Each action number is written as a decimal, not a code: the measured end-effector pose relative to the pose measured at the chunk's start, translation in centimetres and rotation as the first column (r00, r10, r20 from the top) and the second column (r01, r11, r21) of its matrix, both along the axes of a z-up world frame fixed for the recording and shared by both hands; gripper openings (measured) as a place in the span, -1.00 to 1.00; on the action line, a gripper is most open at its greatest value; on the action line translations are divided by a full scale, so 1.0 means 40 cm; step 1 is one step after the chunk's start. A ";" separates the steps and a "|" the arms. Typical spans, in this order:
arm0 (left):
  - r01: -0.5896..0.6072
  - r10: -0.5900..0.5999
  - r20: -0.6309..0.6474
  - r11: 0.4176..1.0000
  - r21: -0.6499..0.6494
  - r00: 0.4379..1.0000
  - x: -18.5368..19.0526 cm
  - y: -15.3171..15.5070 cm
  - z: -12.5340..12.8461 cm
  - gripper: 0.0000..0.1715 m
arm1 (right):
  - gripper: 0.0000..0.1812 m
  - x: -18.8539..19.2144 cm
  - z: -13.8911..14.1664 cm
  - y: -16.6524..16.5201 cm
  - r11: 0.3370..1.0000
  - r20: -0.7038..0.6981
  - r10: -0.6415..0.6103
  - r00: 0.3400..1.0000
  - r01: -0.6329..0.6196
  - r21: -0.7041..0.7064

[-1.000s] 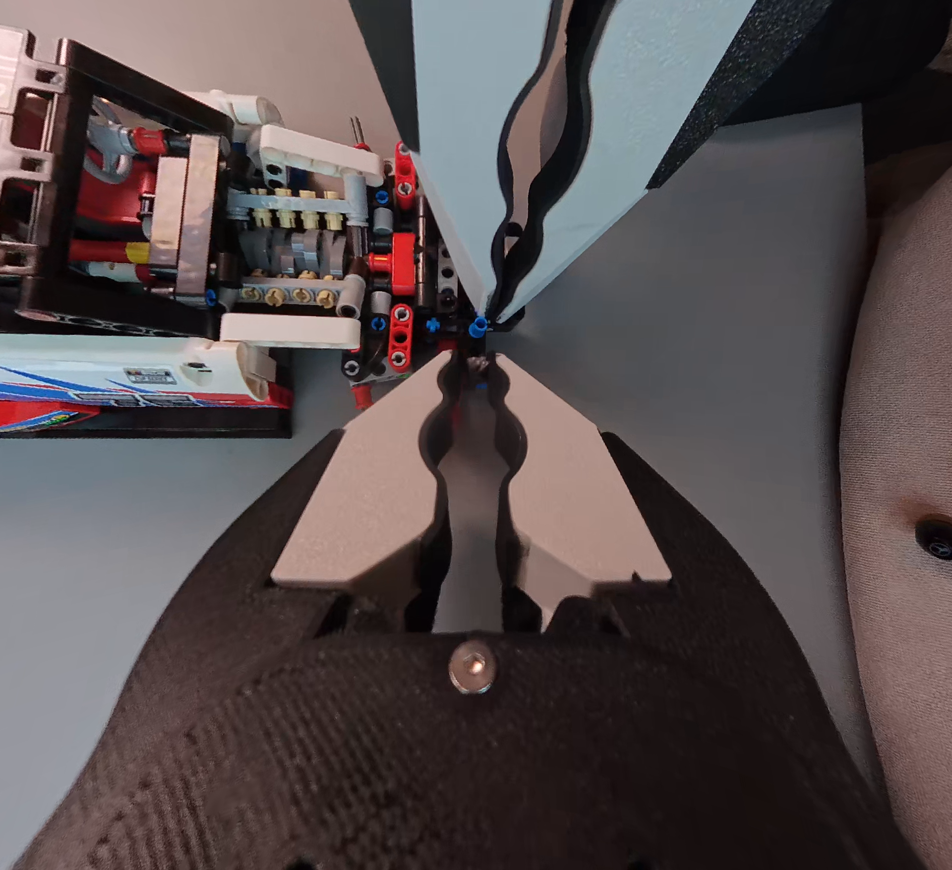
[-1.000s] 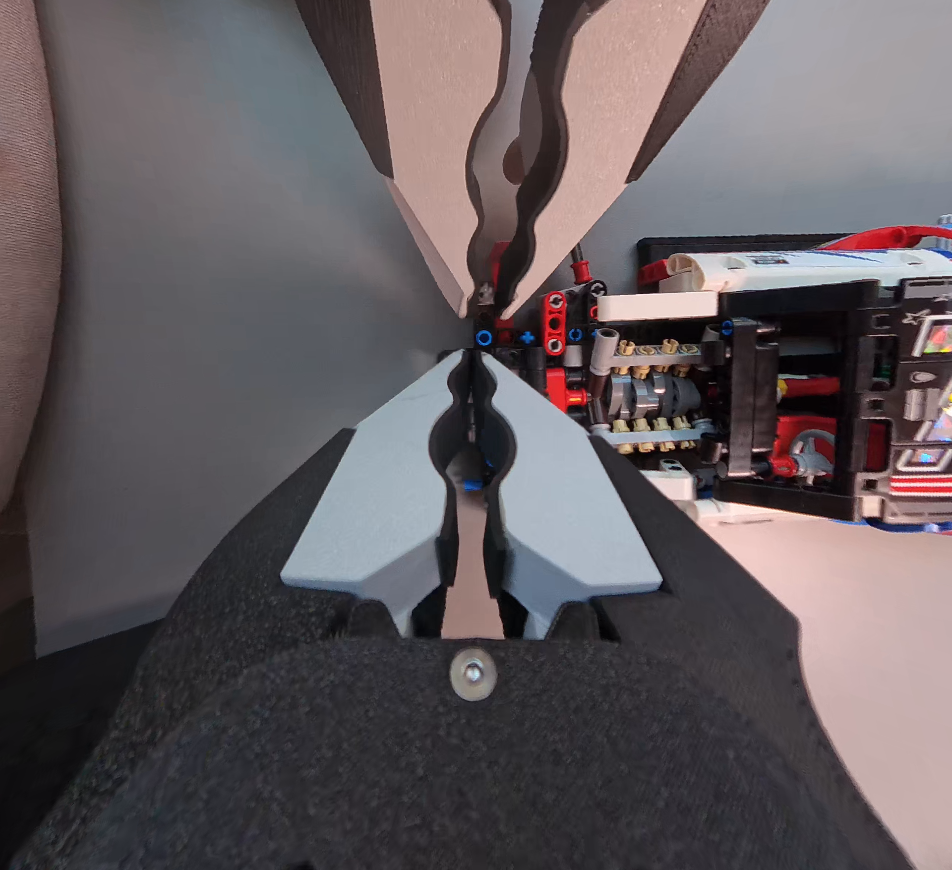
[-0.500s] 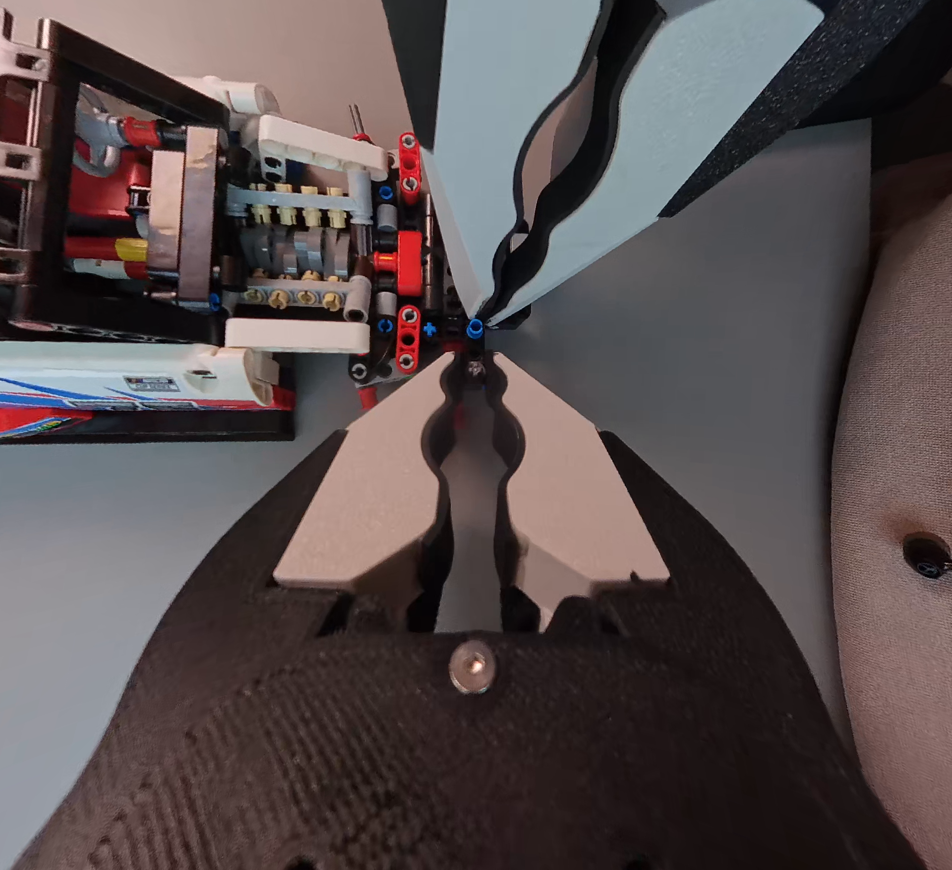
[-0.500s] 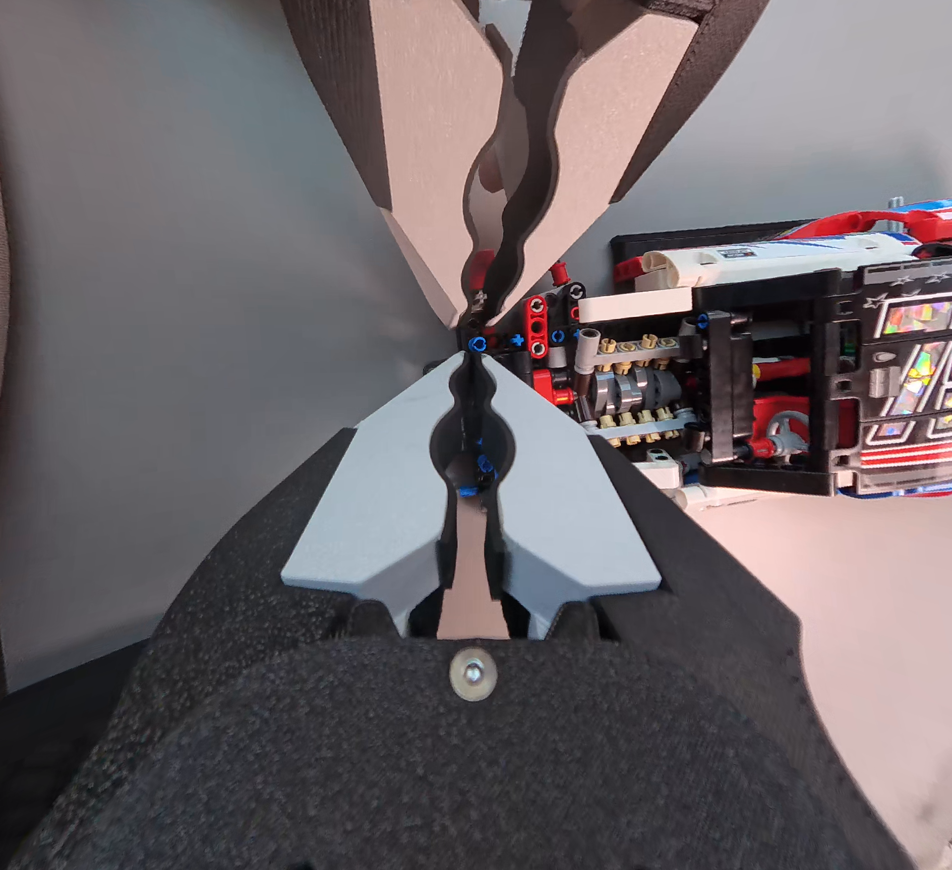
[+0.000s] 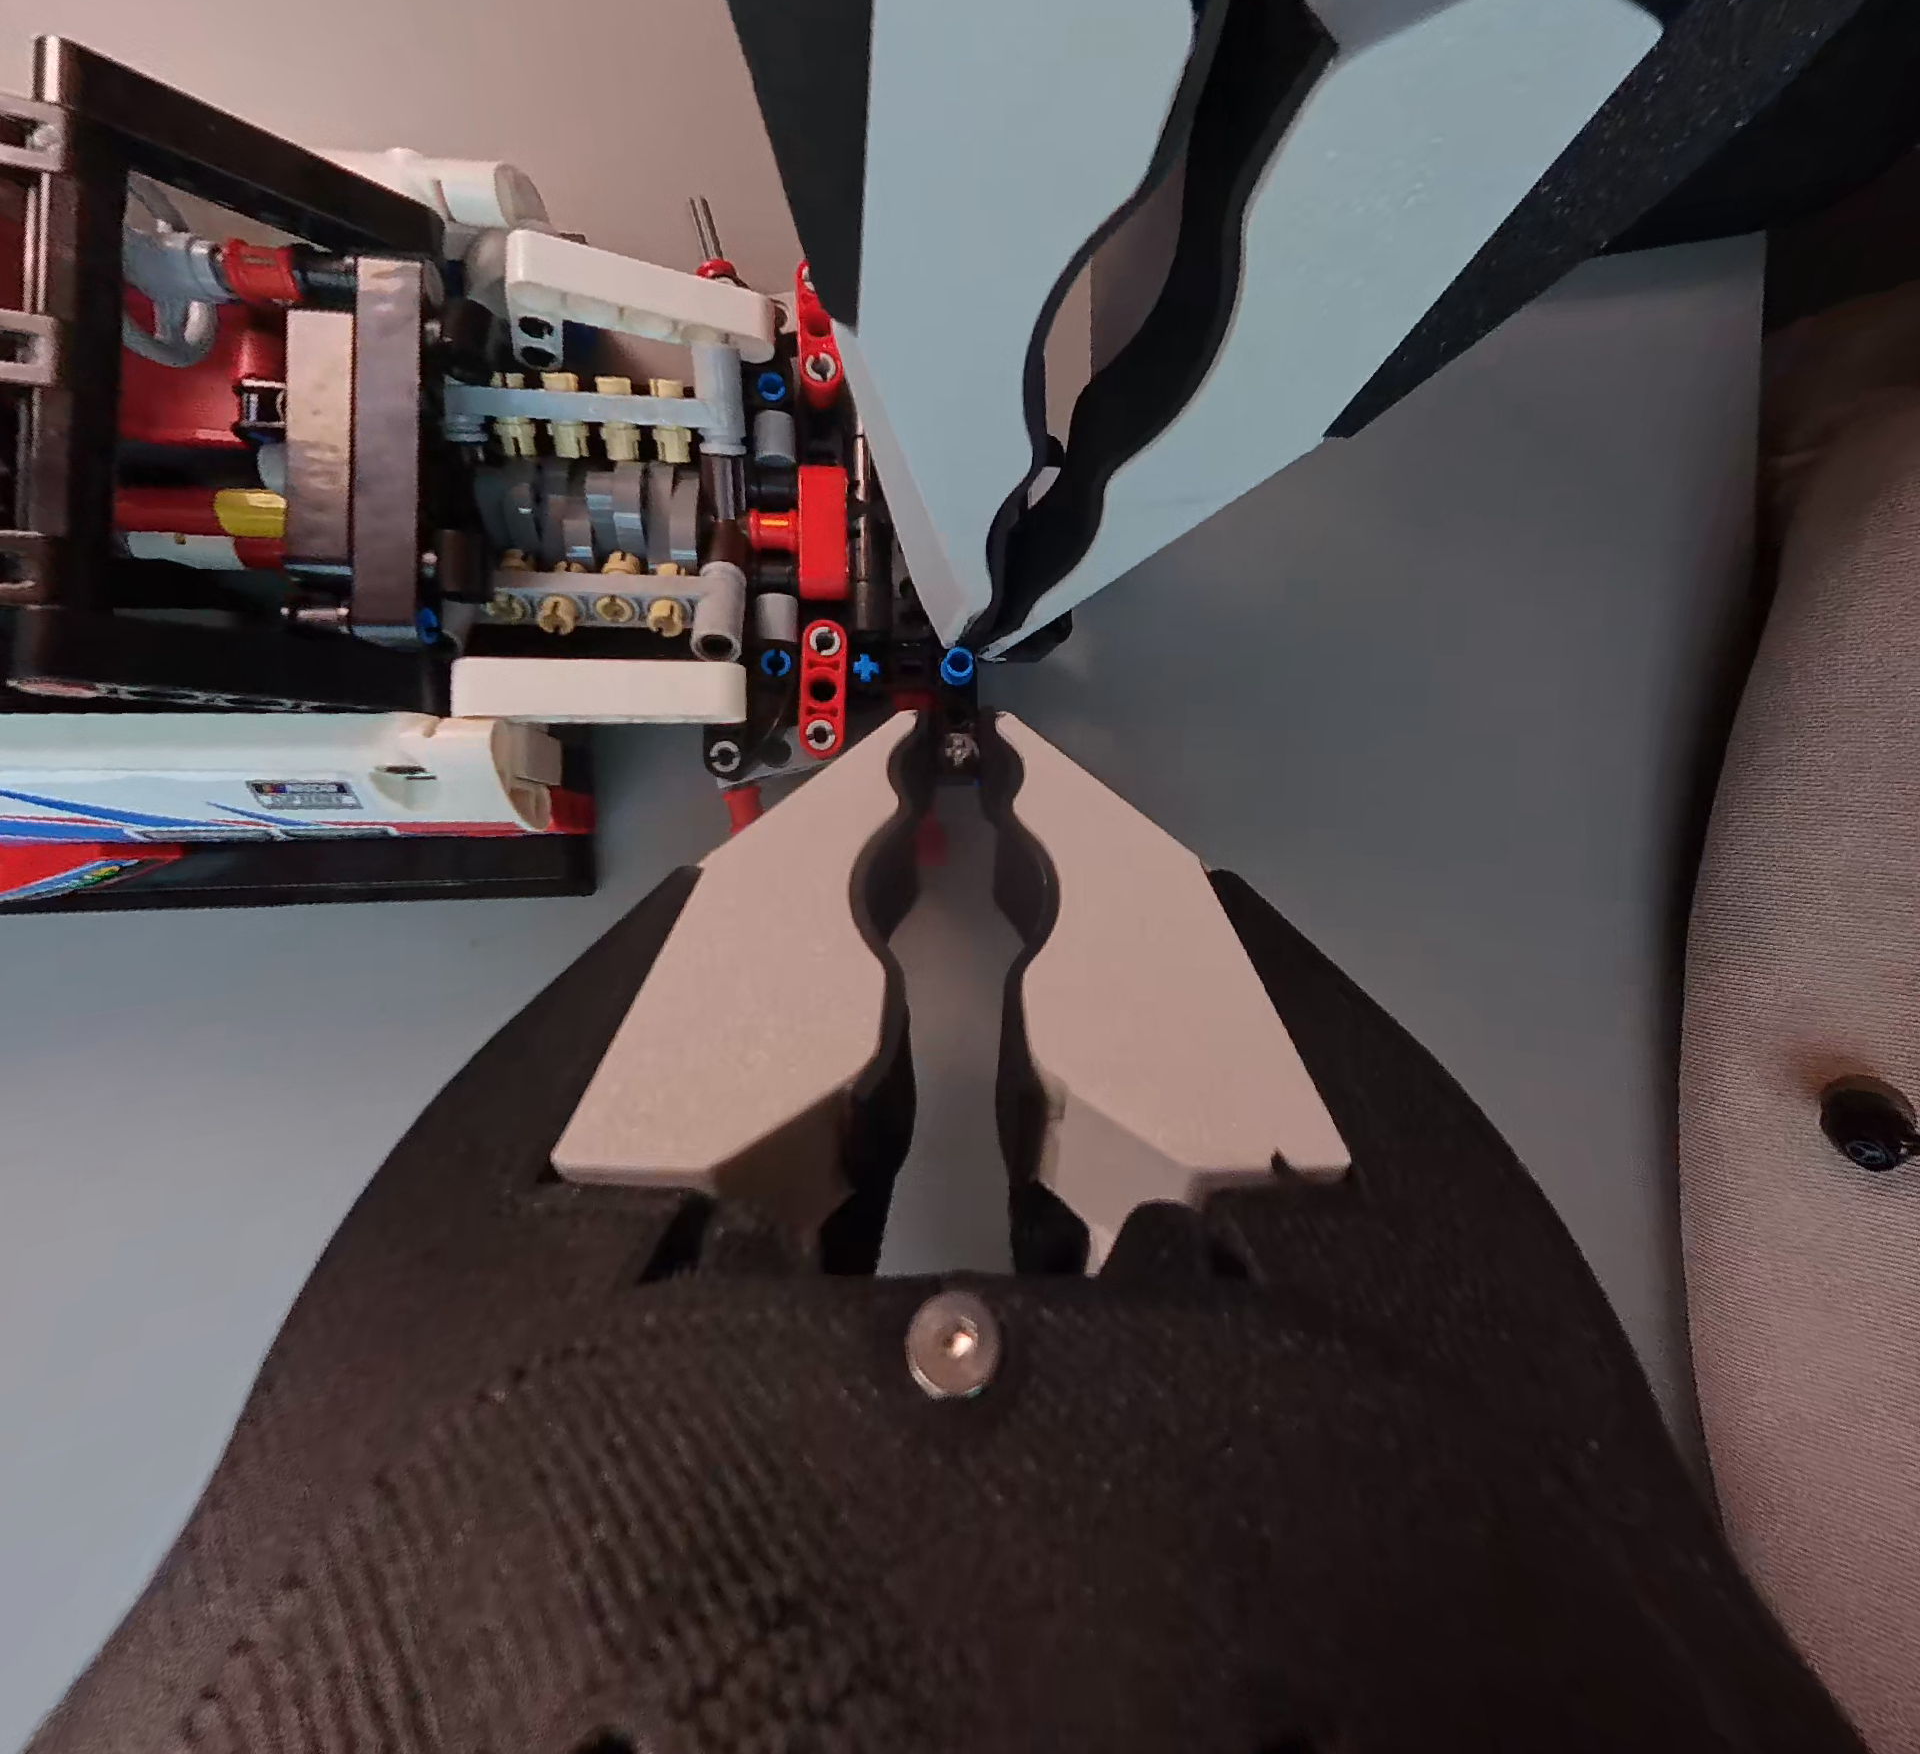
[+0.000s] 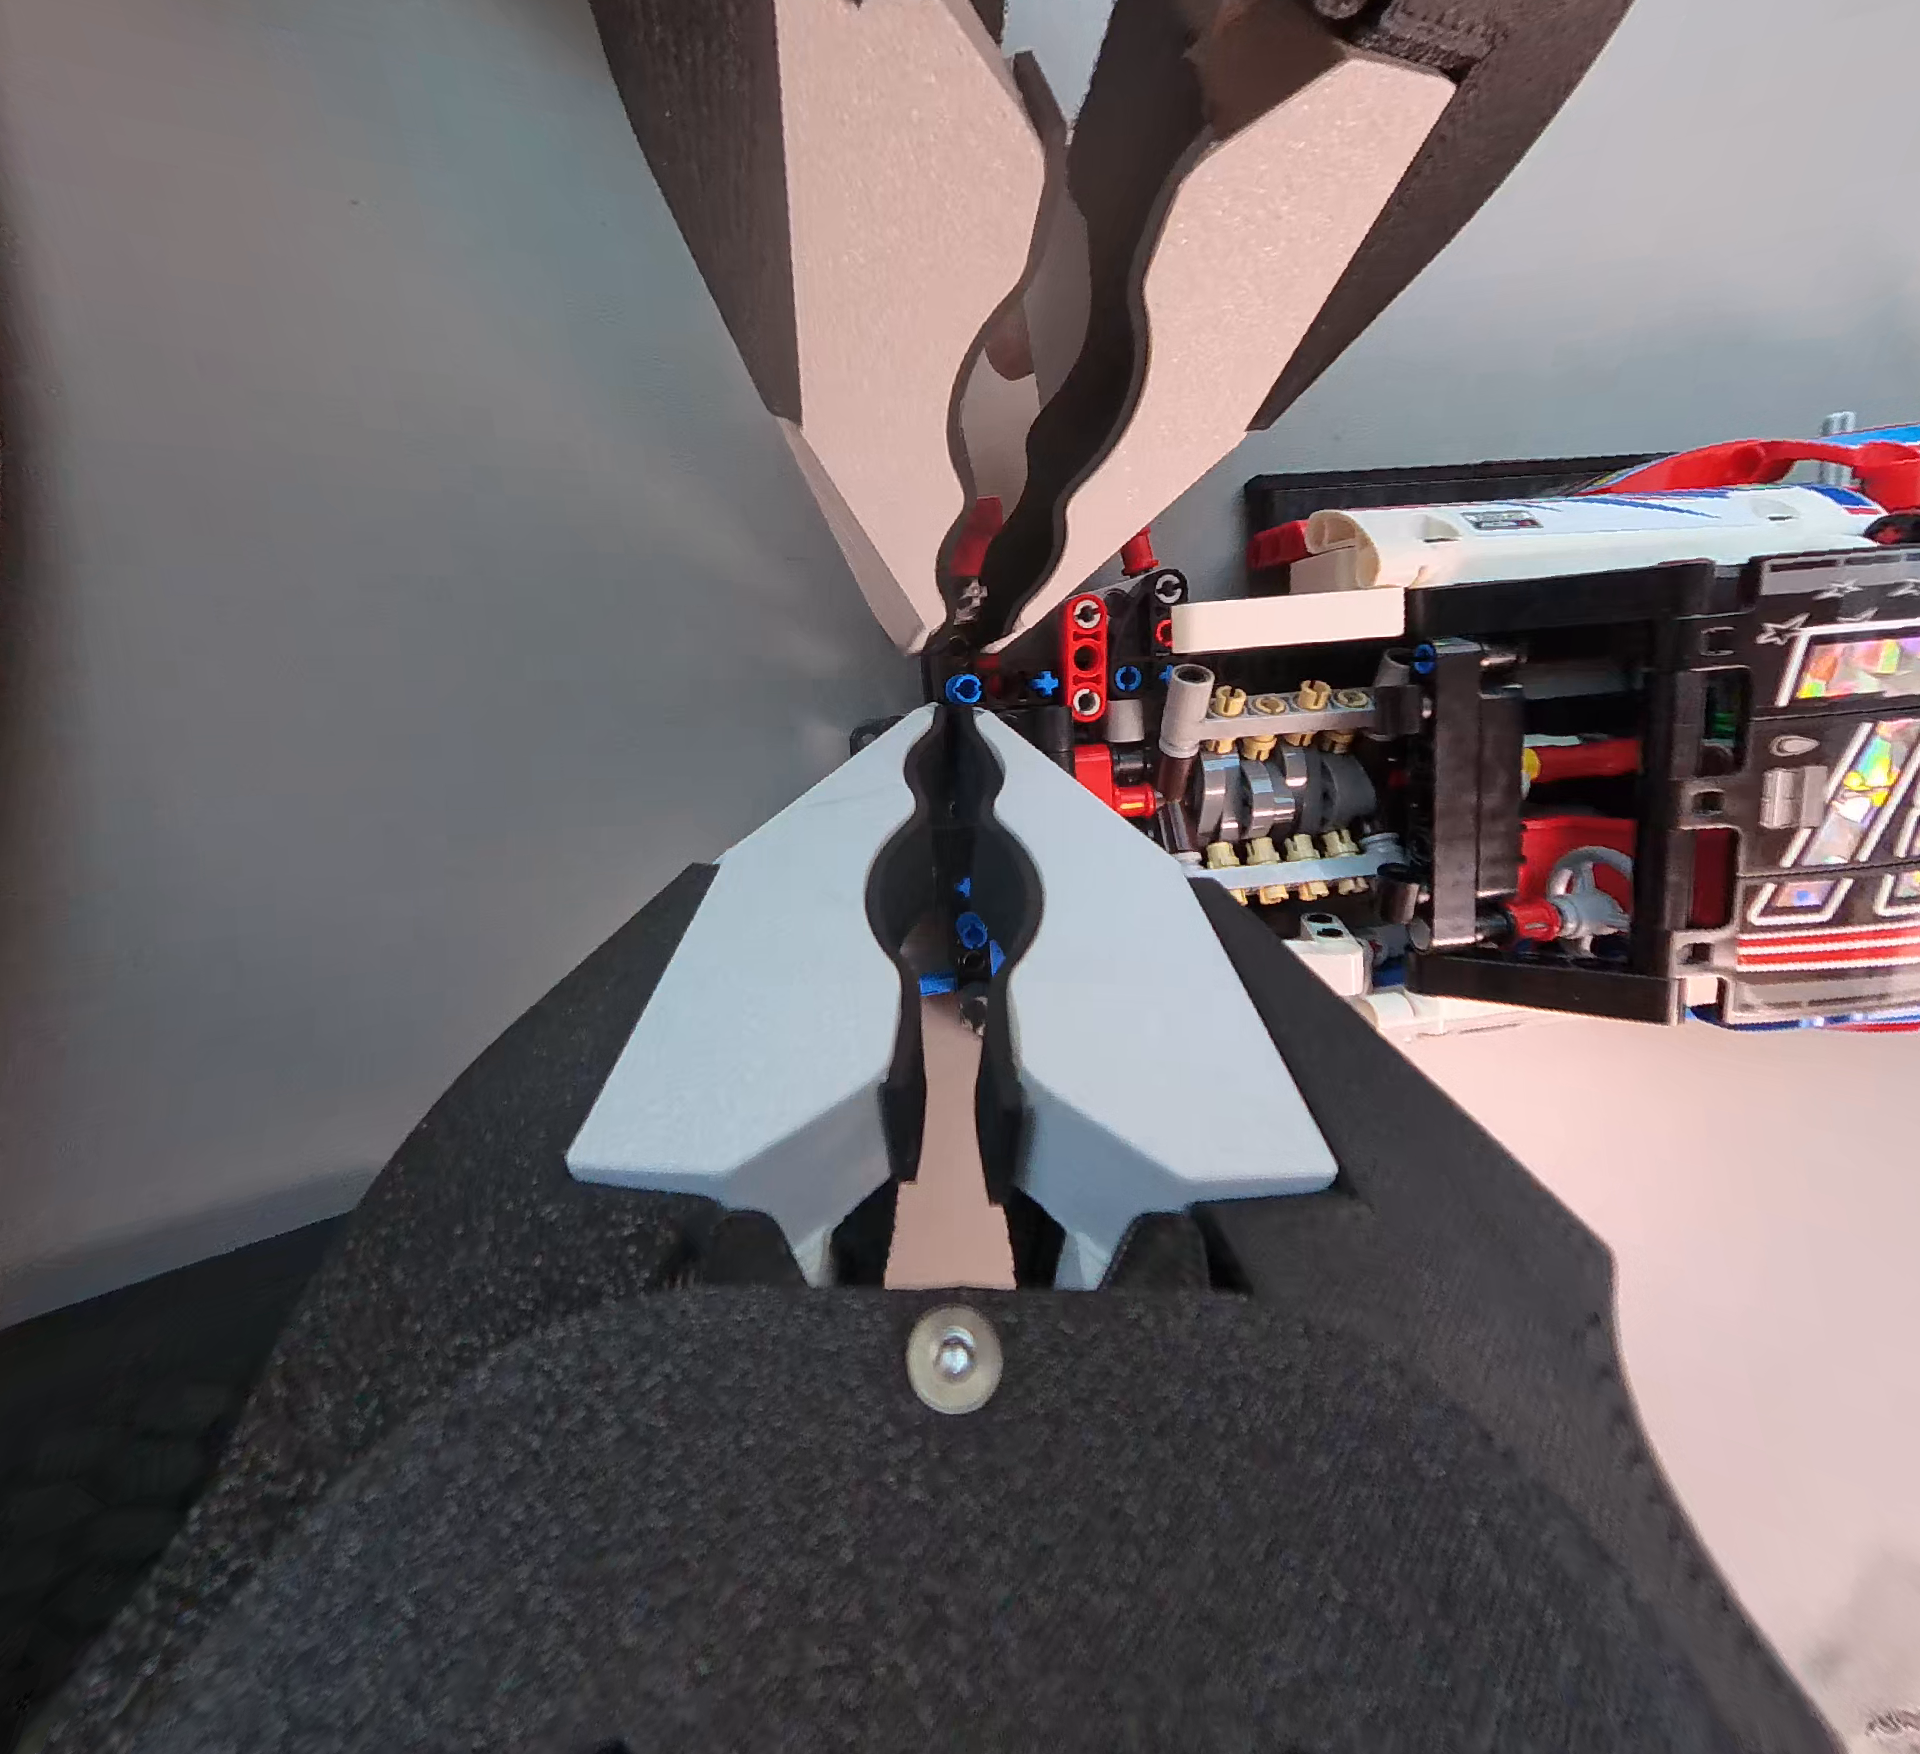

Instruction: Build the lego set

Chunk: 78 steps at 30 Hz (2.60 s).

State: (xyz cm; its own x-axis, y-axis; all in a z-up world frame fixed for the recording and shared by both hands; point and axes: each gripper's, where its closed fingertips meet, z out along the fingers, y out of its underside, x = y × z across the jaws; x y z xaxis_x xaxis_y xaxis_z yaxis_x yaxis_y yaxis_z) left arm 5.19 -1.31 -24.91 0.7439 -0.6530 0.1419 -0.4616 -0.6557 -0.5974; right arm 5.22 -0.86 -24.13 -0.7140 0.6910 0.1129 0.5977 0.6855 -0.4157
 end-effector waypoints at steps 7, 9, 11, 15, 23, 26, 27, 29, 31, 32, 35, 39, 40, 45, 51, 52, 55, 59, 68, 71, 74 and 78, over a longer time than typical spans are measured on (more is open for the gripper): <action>0.012 -0.012 -0.019 1.000 0.025 1.000 0.002 0.000 0.000 -0.93 | -1.00 0.003 0.000 -0.002 1.000 -0.016 0.004 1.000 -0.004 0.001; 0.020 -0.019 -0.021 0.999 0.038 1.000 0.003 0.001 0.000 -0.93 | -1.00 0.005 0.000 -0.002 1.000 -0.014 0.006 1.000 -0.005 0.010; 0.021 -0.020 -0.013 0.998 0.055 1.000 0.009 0.003 0.000 -0.93 | -1.00 0.011 0.001 0.000 1.000 -0.004 0.004 1.000 -0.004 0.004; 0.010 -0.012 0.016 0.995 0.099 1.000 0.010 0.004 0.002 -0.93 | -1.00 0.011 0.000 0.001 1.000 -0.021 -0.005 1.000 0.005 0.006; -0.033 0.022 0.055 0.976 0.216 0.998 0.014 0.008 0.005 -0.93 | -1.00 0.017 0.001 0.001 1.000 -0.032 0.000 0.999 0.000 0.016; -0.017 0.009 0.035 0.971 0.239 0.999 0.013 0.008 0.004 -0.93 | -1.00 0.012 0.000 0.004 1.000 -0.031 -0.009 0.999 0.008 -0.005; -0.015 0.007 0.035 0.973 0.232 0.999 0.015 0.007 0.004 -0.93 | -1.00 0.015 0.000 0.002 1.000 -0.034 -0.009 0.999 0.009 -0.002; -0.005 0.004 0.005 0.967 0.254 1.000 0.015 0.007 0.003 -0.93 | -1.00 0.021 0.001 -0.003 1.000 -0.039 -0.006 0.999 0.006 -0.004; 0.006 -0.006 0.000 0.970 0.245 1.000 0.014 0.009 0.003 -0.93 | -1.00 0.012 0.000 0.005 1.000 -0.038 -0.015 0.999 0.015 -0.013; 0.008 -0.012 0.014 0.974 0.228 1.000 0.013 0.010 0.002 -0.93 | -1.00 0.012 0.000 0.005 1.000 -0.035 -0.011 0.999 0.011 -0.010; 0.009 -0.006 -0.013 0.972 0.233 1.000 0.015 0.009 0.001 -0.93 | -1.00 0.021 0.001 0.001 1.000 -0.037 -0.015 0.999 0.015 -0.011; 0.035 -0.021 -0.064 0.975 0.217 0.998 0.012 0.015 0.001 -0.93 | -1.00 0.013 0.000 0.009 1.000 -0.029 -0.003 1.000 0.003 0.005; 0.047 -0.030 -0.079 0.974 0.222 0.996 0.013 0.015 0.001 -0.93 | -1.00 0.017 0.001 0.008 1.000 -0.026 -0.004 1.000 0.004 0.004; 0.052 -0.029 -0.096 0.969 0.243 0.995 0.014 0.020 0.000 -0.93 | -1.00 0.020 0.004 0.009 1.000 -0.041 -0.010 0.999 0.011 0.028; 0.032 -0.008 -0.101 0.973 0.230 0.995 0.010 0.029 0.000 -0.93 | -1.00 0.027 0.006 0.035 0.997 -0.043 -0.017 0.999 0.020 0.070; 0.027 -0.005 -0.097 0.973 0.227 0.995 0.011 0.030 0.000 -0.93 | -0.99 0.025 0.006 0.035 0.997 -0.045 -0.020 0.999 0.023 0.072; 0.013 0.012 -0.107 0.973 0.231 0.994 0.007 0.034 0.000 -0.93 | -0.96 0.019 0.007 0.041 0.997 -0.054 -0.022 0.998 0.026 0.069; -0.018 0.037 -0.092 0.979 0.201 0.995 0.006 0.036 0.000 -0.93 | -0.98 0.017 0.004 0.040 0.998 -0.048 -0.011 0.999 0.014 0.068; 0.016 0.005 -0.117 0.984 0.179 0.993 0.002 0.044 -0.001 -0.93 | -1.00 0.008 0.002 0.046 0.997 -0.056 0.006 0.998 -0.002 0.080; 0.014 -0.003 -0.075 0.990 0.141 0.997 0.004 0.045 0.000 -0.93 | -1.00 0.009 0.001 0.048 0.998 -0.052 0.008 0.999 -0.005 0.064; 0.011 -0.004 -0.056 0.991 0.134 0.998 0.005 0.048 0.000 -0.93 | -1.00 0.009 0.001 0.051 0.998 -0.057 0.016 0.998 -0.013 0.065; -0.001 0.014 -0.073 0.985 0.174 0.997 0.006 0.052 -0.005 -0.93 | -1.00 0.010 0.002 0.052 0.997 -0.069 0.024 0.997 -0.020 0.069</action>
